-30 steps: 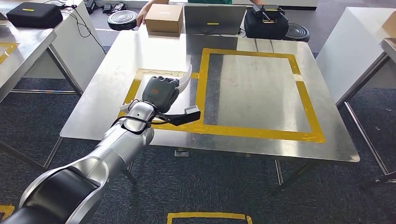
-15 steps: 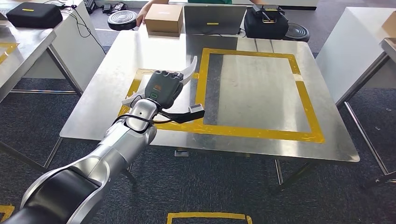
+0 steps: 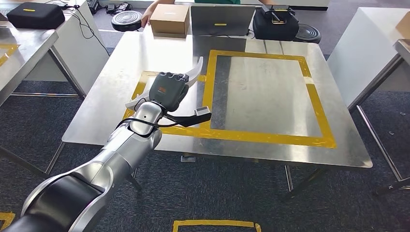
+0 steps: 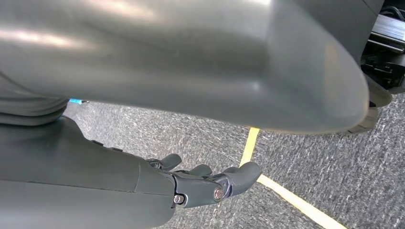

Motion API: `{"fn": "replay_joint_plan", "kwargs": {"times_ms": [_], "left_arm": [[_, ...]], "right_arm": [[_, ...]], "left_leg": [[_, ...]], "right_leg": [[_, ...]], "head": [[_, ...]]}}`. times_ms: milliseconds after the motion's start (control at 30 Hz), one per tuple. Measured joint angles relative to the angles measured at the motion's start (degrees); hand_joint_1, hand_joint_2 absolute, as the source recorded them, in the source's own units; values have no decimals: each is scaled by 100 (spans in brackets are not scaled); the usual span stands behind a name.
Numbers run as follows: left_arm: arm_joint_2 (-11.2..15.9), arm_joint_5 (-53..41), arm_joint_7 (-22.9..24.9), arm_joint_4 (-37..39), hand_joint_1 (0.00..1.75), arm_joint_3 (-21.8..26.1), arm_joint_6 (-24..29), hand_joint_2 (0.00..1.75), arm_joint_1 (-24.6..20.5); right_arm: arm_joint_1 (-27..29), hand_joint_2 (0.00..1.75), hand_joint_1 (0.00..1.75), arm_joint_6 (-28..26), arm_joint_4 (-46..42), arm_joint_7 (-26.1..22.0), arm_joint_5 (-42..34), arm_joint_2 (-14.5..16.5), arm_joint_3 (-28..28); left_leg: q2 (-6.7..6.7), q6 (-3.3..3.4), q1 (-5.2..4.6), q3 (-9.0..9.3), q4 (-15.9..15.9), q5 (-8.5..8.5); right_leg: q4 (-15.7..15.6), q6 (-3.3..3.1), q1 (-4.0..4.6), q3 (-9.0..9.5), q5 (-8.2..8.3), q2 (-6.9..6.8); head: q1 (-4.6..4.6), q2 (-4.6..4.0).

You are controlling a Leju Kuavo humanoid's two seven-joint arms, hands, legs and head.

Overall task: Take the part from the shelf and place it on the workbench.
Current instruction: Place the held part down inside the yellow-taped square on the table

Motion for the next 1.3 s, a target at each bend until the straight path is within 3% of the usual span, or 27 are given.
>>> {"fn": "replay_joint_plan", "kwargs": {"times_ms": [367,500,633,767,1300], "left_arm": [[-26,-84,22,3,175,96,0,175,0],[-37,-85,-28,4,0,105,0,175,0],[-50,-75,-113,9,0,164,0,175,-1],[-57,-75,-167,21,0,199,0,0,-2],[-66,-205,1,228,0,200,0,0,-6]], "right_arm": [[6,0,0,0,0,29,4,0,-9],[6,0,0,0,0,25,21,0,-10],[6,0,0,0,0,8,22,0,-11],[5,0,0,-1,0,-3,31,0,-12],[5,0,0,0,0,-5,63,33,-38]], "left_leg": [[0,0,0,0,0,0],[0,0,0,0,0,0],[0,0,0,0,0,0],[0,0,0,1,0,0],[0,0,0,0,0,0]], "right_leg": [[0,0,0,0,0,0],[0,0,0,0,0,0],[0,0,0,1,0,0],[0,0,0,1,0,0],[0,0,0,2,0,0]], "head": [[0,0],[0,0],[0,0],[0,0],[0,0]]}}
